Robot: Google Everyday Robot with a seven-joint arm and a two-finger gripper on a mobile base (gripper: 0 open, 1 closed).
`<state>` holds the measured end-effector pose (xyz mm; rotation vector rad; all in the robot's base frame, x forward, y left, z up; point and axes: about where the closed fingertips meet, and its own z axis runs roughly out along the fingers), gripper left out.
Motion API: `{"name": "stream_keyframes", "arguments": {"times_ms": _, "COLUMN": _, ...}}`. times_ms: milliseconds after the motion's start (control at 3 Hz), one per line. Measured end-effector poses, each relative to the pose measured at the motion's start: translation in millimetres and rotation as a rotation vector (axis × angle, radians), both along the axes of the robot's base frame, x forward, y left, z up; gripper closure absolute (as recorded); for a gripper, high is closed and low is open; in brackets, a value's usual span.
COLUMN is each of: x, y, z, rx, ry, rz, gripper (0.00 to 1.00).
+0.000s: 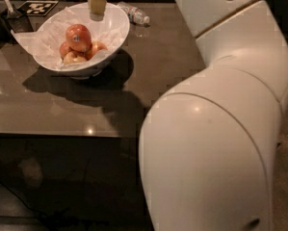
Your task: Pick apple from white bowl
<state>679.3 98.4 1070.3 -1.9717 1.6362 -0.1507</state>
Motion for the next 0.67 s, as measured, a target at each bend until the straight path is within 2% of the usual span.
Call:
{"name": "stream_keyframes", "arguments": {"times_ms": 333, "x": 42.9, "y": 29.3, "z": -32.2, "rx": 0.031, "ry": 0.027, "rz": 0.011, "gripper": 0.0}}
{"name": "stream_keyframes", "arguments": {"times_ms": 667, "x": 48.1, "y": 38.5, "z": -37.0, "rx": 0.041, "ry": 0.021, "rz": 0.026, "gripper": 0.0}}
